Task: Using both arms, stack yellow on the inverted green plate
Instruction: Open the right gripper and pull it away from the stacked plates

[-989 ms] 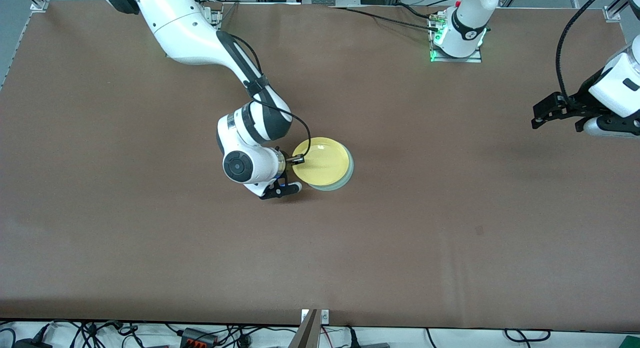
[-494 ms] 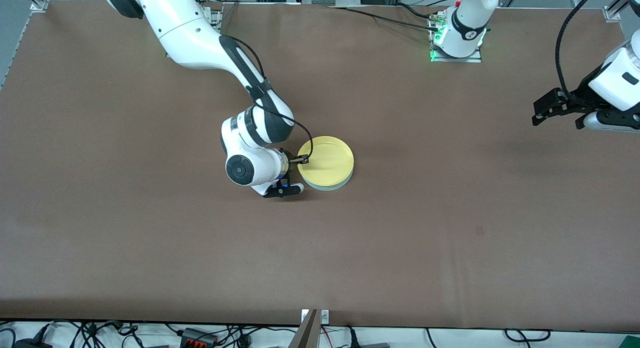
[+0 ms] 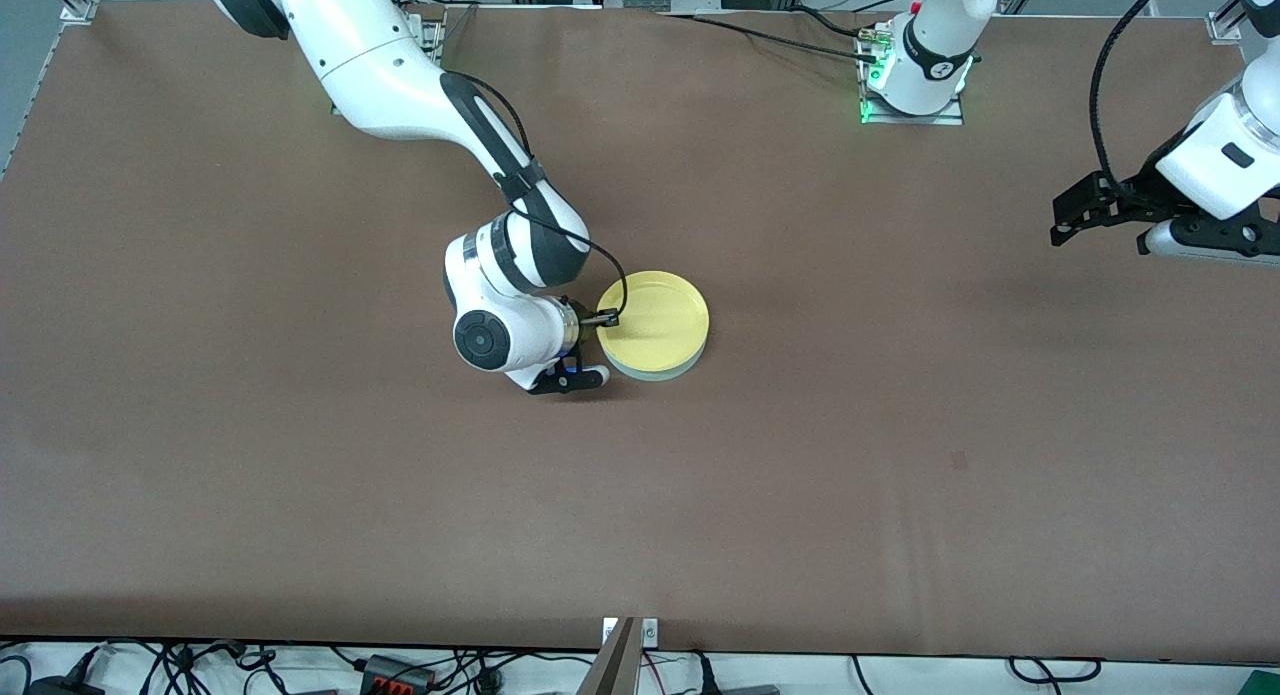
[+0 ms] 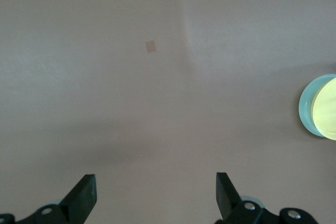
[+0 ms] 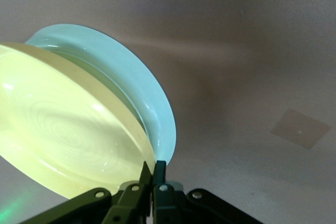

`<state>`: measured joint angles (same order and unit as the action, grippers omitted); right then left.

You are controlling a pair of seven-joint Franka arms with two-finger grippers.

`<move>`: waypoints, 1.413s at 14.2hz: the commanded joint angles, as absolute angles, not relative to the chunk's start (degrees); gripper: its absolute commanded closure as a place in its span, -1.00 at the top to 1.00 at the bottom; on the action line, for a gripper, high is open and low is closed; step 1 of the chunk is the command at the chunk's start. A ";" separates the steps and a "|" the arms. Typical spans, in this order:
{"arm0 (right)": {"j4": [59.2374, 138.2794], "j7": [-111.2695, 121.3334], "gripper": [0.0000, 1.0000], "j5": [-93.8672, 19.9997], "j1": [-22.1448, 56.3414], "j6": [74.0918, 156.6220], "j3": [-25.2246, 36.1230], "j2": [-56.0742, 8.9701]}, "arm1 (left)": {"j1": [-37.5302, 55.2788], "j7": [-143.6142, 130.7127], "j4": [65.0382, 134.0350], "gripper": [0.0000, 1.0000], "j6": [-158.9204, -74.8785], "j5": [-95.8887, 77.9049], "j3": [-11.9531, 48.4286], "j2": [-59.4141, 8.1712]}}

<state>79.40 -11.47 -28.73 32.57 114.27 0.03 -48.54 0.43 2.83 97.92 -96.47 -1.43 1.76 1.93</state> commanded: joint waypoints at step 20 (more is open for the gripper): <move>74.97 -12.05 1.00 -13.49 31.99 98.99 4.31 -35.62 | -0.26 3.96 97.91 1.00 -95.19 -1.76 3.52 3.08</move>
